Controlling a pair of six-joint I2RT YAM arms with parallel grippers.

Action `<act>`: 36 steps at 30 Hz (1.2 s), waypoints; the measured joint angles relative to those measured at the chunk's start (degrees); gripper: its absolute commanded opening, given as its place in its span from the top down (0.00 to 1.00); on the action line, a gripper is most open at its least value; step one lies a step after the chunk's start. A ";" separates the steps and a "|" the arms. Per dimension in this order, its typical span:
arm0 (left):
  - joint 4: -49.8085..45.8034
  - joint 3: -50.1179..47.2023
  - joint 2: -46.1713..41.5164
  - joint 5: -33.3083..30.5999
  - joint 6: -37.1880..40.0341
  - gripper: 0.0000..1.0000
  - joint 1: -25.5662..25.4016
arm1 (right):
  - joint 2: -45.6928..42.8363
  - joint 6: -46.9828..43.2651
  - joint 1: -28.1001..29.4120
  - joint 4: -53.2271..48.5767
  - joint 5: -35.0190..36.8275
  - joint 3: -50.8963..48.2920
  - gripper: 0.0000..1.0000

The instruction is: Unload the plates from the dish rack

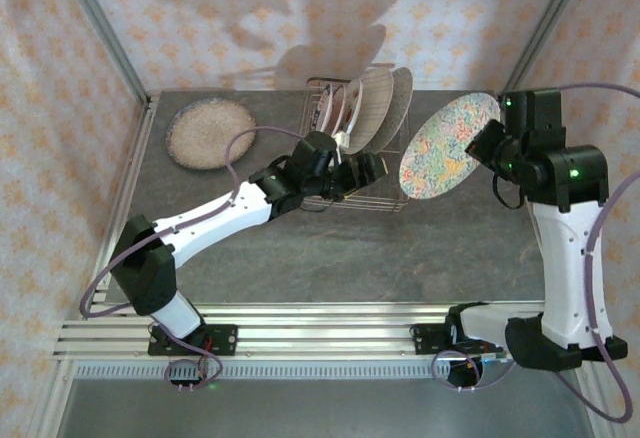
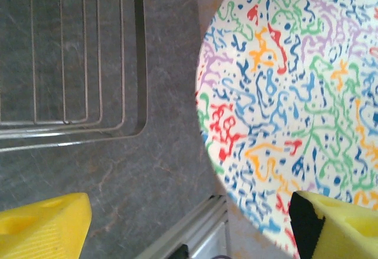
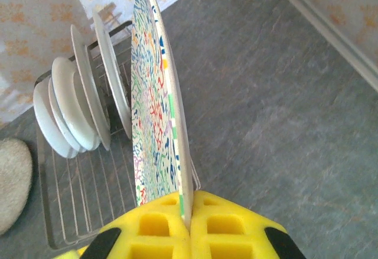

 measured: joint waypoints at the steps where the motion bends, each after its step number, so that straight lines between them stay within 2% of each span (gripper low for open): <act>1: 0.26 -0.09 0.02 0.61 -0.87 0.13 0.04 | -0.70 0.70 -0.02 -0.04 -0.50 -0.66 1.00; 5: 4.85 -1.60 0.15 3.48 -5.77 0.21 0.04 | -3.06 3.65 -0.11 -0.28 -2.69 -2.56 1.00; 14: 15.80 -6.60 3.93 8.92 -15.91 0.27 0.72 | -5.99 9.03 -0.15 -0.33 -7.32 -5.31 1.00; 23: 28.09 -10.75 4.31 9.73 -24.00 0.45 1.25 | -7.58 13.90 -0.98 1.60 -11.98 -11.39 1.00; 30: 32.20 -13.25 4.31 10.38 -26.14 0.54 2.69 | -9.84 17.66 -1.64 5.77 -14.69 -16.26 1.00; 33: 32.54 -13.62 4.31 10.80 -26.67 0.66 3.28 | -10.38 18.97 -1.90 7.28 -15.98 -17.94 1.00; 35: 33.33 -13.62 4.22 10.86 -27.04 0.77 3.45 | -10.69 19.76 -2.27 8.26 -16.76 -19.26 1.00; 36: 33.44 -13.64 4.17 10.78 -27.26 0.79 3.48 | -10.75 20.06 -2.40 8.46 -16.87 -19.69 1.00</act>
